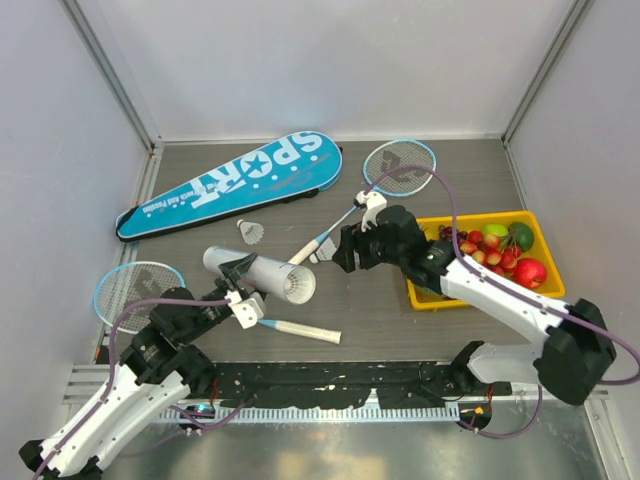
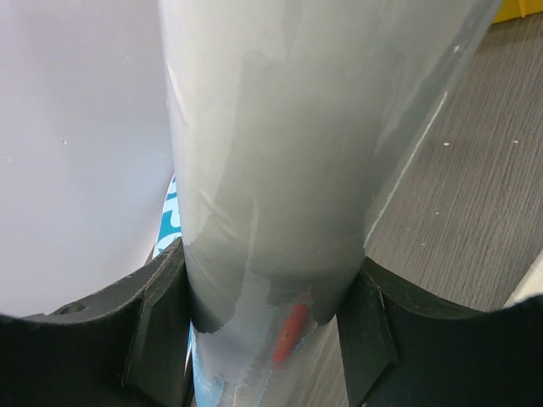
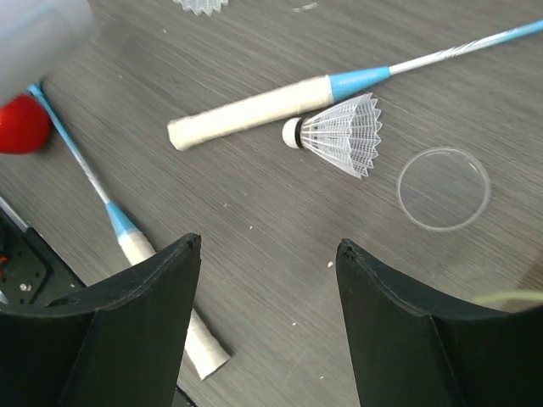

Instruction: Pack up the badminton gear

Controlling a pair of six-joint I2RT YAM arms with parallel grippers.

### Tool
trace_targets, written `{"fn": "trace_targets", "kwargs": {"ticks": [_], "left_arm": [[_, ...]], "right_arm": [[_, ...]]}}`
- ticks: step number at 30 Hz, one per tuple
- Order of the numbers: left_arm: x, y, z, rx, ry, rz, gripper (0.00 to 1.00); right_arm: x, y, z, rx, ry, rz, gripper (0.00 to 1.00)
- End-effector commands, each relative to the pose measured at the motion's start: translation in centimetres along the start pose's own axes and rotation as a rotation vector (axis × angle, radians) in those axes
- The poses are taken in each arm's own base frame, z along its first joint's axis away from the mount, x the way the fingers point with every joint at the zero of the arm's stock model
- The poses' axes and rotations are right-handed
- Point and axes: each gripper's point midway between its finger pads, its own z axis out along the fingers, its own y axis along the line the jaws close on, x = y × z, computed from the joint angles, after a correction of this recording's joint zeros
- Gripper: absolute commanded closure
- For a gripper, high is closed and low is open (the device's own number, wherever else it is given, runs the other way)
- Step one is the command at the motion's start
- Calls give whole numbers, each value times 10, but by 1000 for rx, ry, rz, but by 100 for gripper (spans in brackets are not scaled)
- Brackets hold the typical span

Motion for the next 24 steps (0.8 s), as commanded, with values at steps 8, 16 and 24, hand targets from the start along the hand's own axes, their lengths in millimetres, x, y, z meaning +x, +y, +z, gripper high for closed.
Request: {"fn": "trace_targets", "kwargs": {"ticks": [8, 16, 24], "left_arm": [[-29, 22, -1, -66, -93, 21, 100], [-27, 22, 0, -64, -87, 21, 100], [-25, 21, 1, -57, -77, 22, 100]], "right_arm": [[12, -30, 76, -132, 126, -29, 32], [24, -38, 109, -170, 181, 3, 34], [35, -40, 128, -192, 199, 15, 44]]}}
